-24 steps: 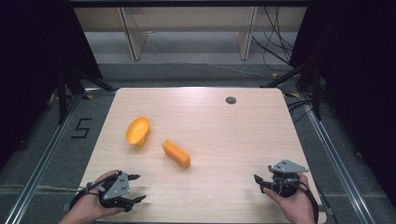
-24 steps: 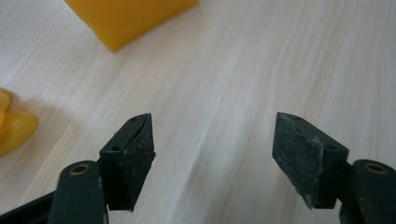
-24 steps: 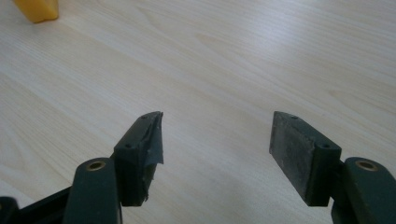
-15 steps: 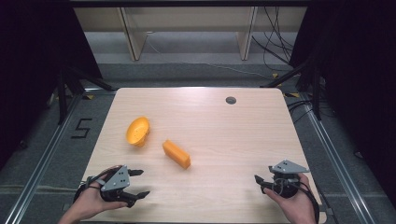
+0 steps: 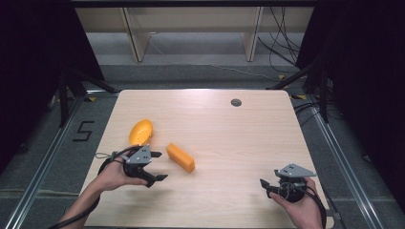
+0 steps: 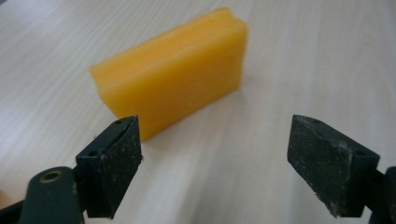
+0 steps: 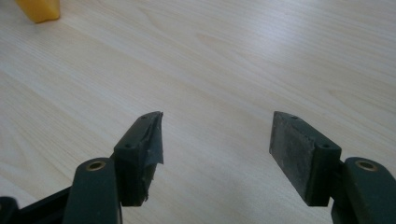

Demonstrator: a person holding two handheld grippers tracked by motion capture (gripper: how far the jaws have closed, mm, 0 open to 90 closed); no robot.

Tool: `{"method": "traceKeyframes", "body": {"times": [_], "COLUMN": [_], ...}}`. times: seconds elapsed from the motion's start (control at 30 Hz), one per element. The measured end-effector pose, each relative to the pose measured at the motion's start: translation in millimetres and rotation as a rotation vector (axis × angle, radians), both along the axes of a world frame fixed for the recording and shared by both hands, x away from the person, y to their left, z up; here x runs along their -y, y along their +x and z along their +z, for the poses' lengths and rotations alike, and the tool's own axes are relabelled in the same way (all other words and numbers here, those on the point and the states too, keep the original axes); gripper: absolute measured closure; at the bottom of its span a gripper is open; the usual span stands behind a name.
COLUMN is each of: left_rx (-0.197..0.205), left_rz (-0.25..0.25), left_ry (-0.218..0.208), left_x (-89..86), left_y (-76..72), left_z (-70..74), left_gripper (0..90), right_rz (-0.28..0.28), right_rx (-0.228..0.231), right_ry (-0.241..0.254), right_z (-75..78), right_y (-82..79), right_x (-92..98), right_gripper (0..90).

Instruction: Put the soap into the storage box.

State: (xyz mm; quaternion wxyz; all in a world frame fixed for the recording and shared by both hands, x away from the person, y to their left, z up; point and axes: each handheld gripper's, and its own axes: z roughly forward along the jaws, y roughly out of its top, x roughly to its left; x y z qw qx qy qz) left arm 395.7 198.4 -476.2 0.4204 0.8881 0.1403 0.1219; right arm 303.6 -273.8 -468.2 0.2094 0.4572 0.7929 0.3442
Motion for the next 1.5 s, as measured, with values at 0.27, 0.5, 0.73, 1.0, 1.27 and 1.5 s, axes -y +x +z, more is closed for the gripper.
{"method": "traceKeyframes", "body": {"times": [0.27, 0.5, 0.73, 1.0, 1.27, 1.5], "left_rx": [0.041, 0.134, 0.096, 0.08, 0.058, 0.038], "left_rz": [-0.057, -0.21, -0.31, -0.408, -0.461, -0.464], "left_ry": [0.089, 0.226, 0.297, 0.446, 0.506, 0.553], "left_x": [17.9, 41.5, 59.9, 80.4, 92.6, 99.3], "left_y": [33.9, 46.6, 50.3, 55.6, 63.7, 66.9], "left_z": [10.2, 26.3, 22.0, 17.0, 12.0, 10.3], "left_gripper": [16.0, 15.3, 15.0, 15.2, 19.4, 30.0], "right_rz": [0.004, 0.023, 0.023, 0.012, 0.005, 0.002], "right_rx": [0.005, 0.0, -0.005, -0.022, -0.04, -0.036], "right_ry": [0.004, -0.009, -0.013, -0.002, -0.006, -0.003], "right_z": [-1.4, -1.7, -2.0, -2.2, -1.8, -2.1], "right_y": [0.5, 1.7, 1.7, 1.3, 0.7, 0.7], "right_x": [-0.1, 1.5, 1.6, 0.4, 0.1, 0.2], "right_gripper": [35.4, 35.3, 35.3, 35.3, 35.1, 34.9]}}
